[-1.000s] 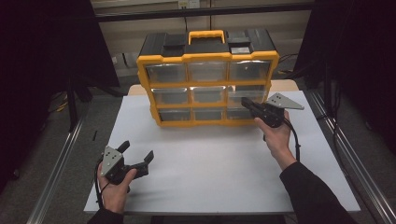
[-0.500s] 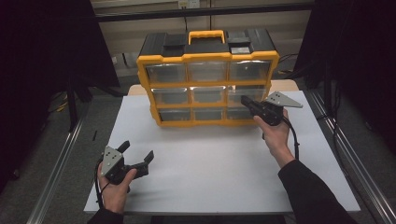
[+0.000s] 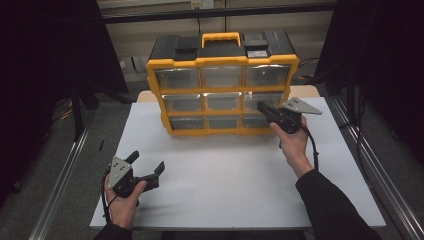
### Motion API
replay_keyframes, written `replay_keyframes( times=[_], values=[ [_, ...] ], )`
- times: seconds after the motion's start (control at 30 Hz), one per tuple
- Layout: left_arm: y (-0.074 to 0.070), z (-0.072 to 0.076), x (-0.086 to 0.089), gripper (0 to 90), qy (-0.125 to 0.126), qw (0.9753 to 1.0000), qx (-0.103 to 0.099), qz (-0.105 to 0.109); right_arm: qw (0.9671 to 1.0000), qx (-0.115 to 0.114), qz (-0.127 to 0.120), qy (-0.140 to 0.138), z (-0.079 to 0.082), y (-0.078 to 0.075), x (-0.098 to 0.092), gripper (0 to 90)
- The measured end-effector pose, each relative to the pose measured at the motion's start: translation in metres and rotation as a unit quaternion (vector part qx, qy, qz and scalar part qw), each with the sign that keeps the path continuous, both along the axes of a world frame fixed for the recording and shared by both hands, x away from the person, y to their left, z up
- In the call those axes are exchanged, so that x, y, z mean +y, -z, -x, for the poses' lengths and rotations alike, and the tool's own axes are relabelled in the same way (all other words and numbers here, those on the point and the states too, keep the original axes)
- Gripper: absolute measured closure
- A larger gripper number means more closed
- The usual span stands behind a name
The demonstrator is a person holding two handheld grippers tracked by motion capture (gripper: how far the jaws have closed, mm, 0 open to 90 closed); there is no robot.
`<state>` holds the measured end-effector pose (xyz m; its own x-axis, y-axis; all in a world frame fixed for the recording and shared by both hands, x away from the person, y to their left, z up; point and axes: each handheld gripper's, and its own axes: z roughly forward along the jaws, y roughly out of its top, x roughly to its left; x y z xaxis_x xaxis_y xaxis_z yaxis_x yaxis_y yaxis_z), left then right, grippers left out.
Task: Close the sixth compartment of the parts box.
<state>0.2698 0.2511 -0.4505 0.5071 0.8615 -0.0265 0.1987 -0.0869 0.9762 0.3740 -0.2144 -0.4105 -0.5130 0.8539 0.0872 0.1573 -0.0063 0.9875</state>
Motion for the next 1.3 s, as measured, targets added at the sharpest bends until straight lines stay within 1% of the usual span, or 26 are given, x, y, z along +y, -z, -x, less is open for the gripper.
replay_keyframes(
  times=[0.13,0.17,0.23,0.3,0.37,0.43,0.47,0.53,0.63,0.83,0.87,0.93,1.0,1.03,1.07,1.1,1.23,1.3],
  values=[
    [0.0,0.0,-0.001,3.1,0.001,1.0,0.0,0.007,1.0,-0.001,0.0,0.001,-0.001,0.0,0.0,90.0],
    [0.0,0.0,0.0,3.1,0.003,1.0,0.001,0.004,1.0,0.0,-0.001,0.003,-0.001,0.0,0.001,90.0],
    [0.0,0.0,-0.001,3.1,0.004,1.0,0.0,0.006,1.0,0.0,0.002,0.004,-0.003,0.001,0.0,90.0],
    [0.0,0.0,-0.001,3.1,0.003,1.0,0.0,0.006,1.0,0.002,-0.004,0.006,-0.004,0.002,0.0,90.0],
    [0.0,0.0,0.0,3.1,0.002,1.0,0.001,0.003,1.0,0.002,-0.006,0.007,-0.005,0.003,0.001,90.0],
    [0.0,0.0,-0.001,3.1,0.0,1.0,0.001,0.007,1.0,0.004,-0.005,0.005,-0.006,0.003,0.001,90.0],
    [0.0,0.0,0.0,3.1,0.002,1.0,0.001,0.003,0.9999,0.003,-0.006,0.009,-0.006,0.003,0.001,90.0],
    [0.0,0.0,-0.001,3.1,0.002,1.0,0.001,0.007,0.9999,0.005,-0.005,0.007,-0.006,0.003,0.001,90.0],
    [0.0,0.0,-0.001,3.1,0.003,1.0,0.0,0.006,1.0,0.003,-0.004,0.007,-0.007,0.002,0.001,90.0],
    [0.001,-0.001,-0.001,3.1,0.001,1.0,0.001,0.007,0.9999,0.005,-0.006,0.012,-0.011,0.002,0.001,90.0],
    [0.001,-0.001,-0.001,3.1,0.005,1.0,0.001,0.006,0.9999,0.005,-0.01,0.012,-0.012,0.002,0.001,90.0],
    [0.001,-0.001,-0.001,3.1,0.003,1.0,0.002,0.006,0.9998,0.008,0.001,0.019,-0.013,0.002,0.001,90.0],
    [0.001,-0.002,-0.001,3.1,0.003,1.0,0.002,0.008,0.9997,0.012,0.002,0.022,-0.013,0.001,0.002,90.0],
    [0.0,-0.002,-0.001,3.1,0.008,1.0,0.002,0.001,0.9996,0.015,0.003,0.025,-0.013,0.0,0.002,90.0],
    [0.0,-0.002,-0.001,3.1,0.003,1.0,0.001,-0.002,0.9995,0.016,0.006,0.026,-0.013,0.0,0.002,90.0],
    [0.001,-0.002,-0.002,3.1,0.001,1.0,0.003,0.005,0.9995,0.016,0.005,0.027,-0.013,0.0,0.003,90.0],
    [0.001,-0.003,-0.002,3.1,-0.001,1.0,0.004,0.007,0.9994,0.023,0.006,0.027,-0.014,0.0,0.002,90.0],
    [0.001,-0.004,-0.003,3.1,0.003,0.9999,0.005,0.009,0.9991,0.029,0.007,0.032,-0.013,0.001,0.002,90.0]
  ],
)
